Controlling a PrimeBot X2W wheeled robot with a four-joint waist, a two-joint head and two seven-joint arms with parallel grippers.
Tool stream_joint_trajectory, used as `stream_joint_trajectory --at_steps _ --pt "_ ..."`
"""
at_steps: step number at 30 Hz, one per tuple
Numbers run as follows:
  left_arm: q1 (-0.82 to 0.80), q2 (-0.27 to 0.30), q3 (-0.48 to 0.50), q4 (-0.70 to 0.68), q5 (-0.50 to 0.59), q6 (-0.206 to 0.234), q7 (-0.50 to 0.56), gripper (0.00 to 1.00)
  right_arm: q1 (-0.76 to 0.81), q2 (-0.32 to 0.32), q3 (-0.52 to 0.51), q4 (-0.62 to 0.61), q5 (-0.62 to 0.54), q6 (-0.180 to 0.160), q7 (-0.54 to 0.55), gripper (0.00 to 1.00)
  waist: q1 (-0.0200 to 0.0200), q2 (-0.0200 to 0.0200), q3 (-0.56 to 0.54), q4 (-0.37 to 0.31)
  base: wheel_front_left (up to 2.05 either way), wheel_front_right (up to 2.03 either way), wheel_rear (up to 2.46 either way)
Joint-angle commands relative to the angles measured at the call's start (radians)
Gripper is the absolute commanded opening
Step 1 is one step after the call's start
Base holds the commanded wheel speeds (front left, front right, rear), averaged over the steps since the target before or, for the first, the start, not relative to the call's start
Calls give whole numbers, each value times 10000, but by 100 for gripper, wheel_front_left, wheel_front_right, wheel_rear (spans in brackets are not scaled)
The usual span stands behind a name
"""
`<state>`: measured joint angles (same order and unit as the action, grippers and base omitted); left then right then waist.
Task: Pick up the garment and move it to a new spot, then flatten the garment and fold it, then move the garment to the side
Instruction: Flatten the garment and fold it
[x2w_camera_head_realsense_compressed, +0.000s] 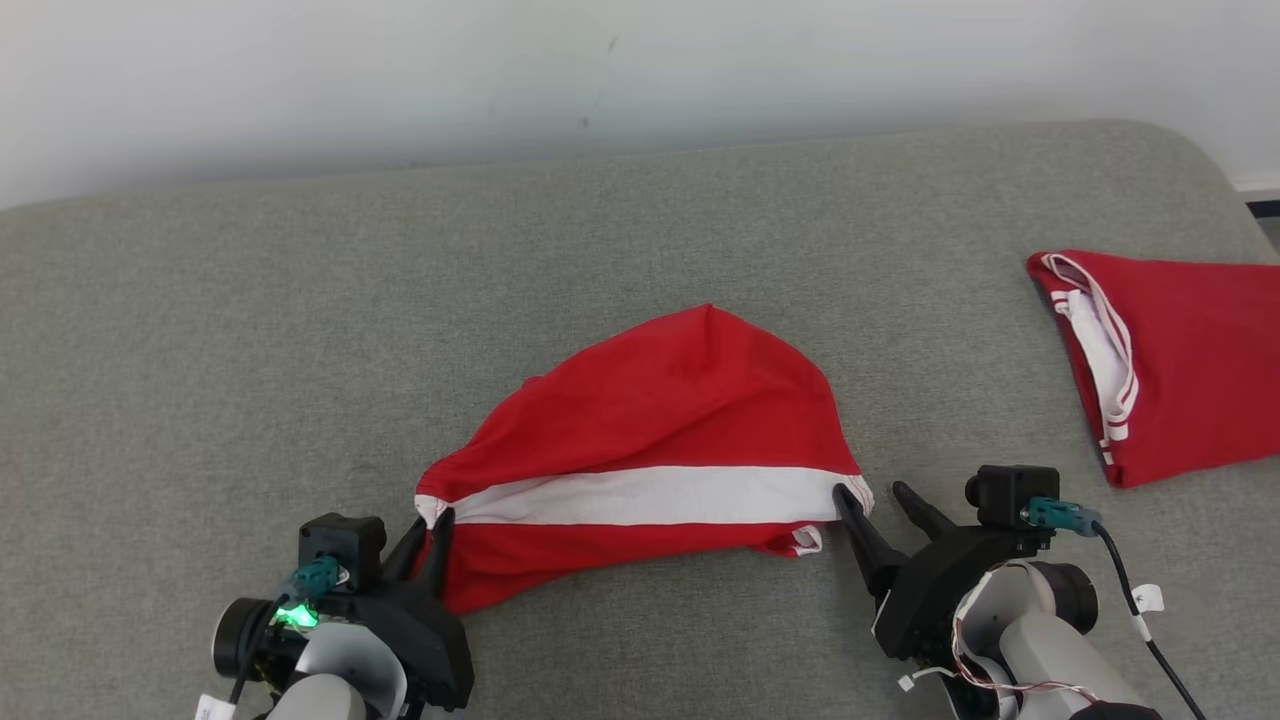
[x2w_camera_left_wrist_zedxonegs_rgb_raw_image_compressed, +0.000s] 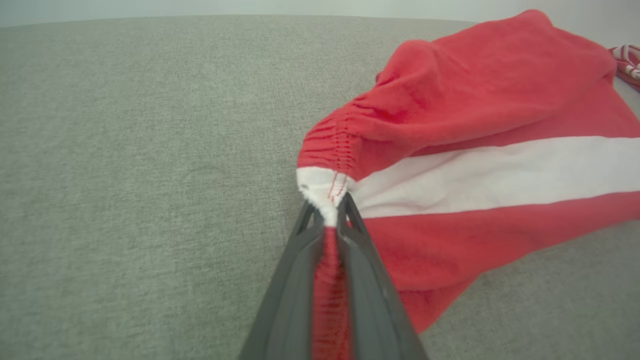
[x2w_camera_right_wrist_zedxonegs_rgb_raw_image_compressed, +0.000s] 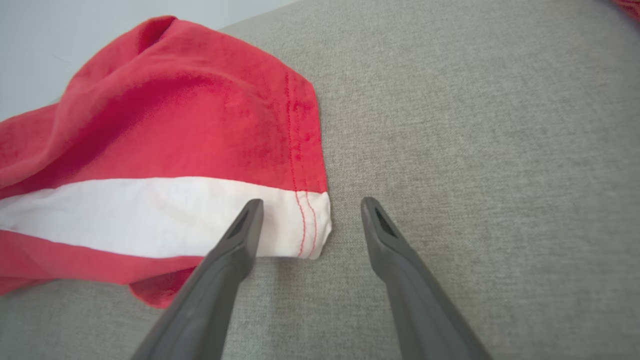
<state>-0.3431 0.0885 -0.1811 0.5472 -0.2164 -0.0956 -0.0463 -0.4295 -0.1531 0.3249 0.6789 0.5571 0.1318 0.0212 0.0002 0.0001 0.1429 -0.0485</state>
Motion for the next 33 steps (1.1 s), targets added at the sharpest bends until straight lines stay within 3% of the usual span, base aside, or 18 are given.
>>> stream_joint_trajectory --at_steps 1,9,16,21,24,25,28,30,31,33 --pt "11 -12 -16 -26 62 52 -105 0 -96 78 -12 20 99 -27 32 100 -2 -1 74 78 0 0 0" --pt "-38 -137 -332 -49 -25 27 -463 0 -378 54 -54 603 18 -29 568 100 -2 -1 309 213 0 0 0" --pt "-213 -178 -471 41 -145 58 -611 0 -707 429 -831 1394 -553 -29 415 100 -2 -1 437 173 0 0 0" --pt "-221 -112 -469 65 -201 118 -649 0 -712 656 -685 1529 -578 -29 829 100 -2 -1 501 75 0 0 0" --pt "-214 -76 -470 70 -210 144 -652 0 -663 706 -556 1539 -535 -29 1015 93 -2 -1 522 51 0 0 0" --pt "-208 -67 -475 73 -222 145 -648 0 -646 721 -492 1552 -533 -27 1114 75 -2 -1 526 46 0 0 0" --pt "-168 -39 -484 78 -268 164 -651 0 -597 726 -230 1553 -553 -4 1400 64 -2 -1 541 55 0 0 0" --pt "-150 -21 -478 86 -311 191 -648 0 -580 693 -72 1545 -579 -3 1587 48 -2 -1 542 87 0 0 0" --pt "-139 -9 -470 84 -325 204 -651 0 -583 691 -19 1523 -565 -3 1632 47 -2 -1 542 104 0 0 0" --pt "-111 9 -461 84 -377 215 -658 0 -611 699 41 1499 -517 -1 1705 35 -2 -1 531 133 0 0 0"
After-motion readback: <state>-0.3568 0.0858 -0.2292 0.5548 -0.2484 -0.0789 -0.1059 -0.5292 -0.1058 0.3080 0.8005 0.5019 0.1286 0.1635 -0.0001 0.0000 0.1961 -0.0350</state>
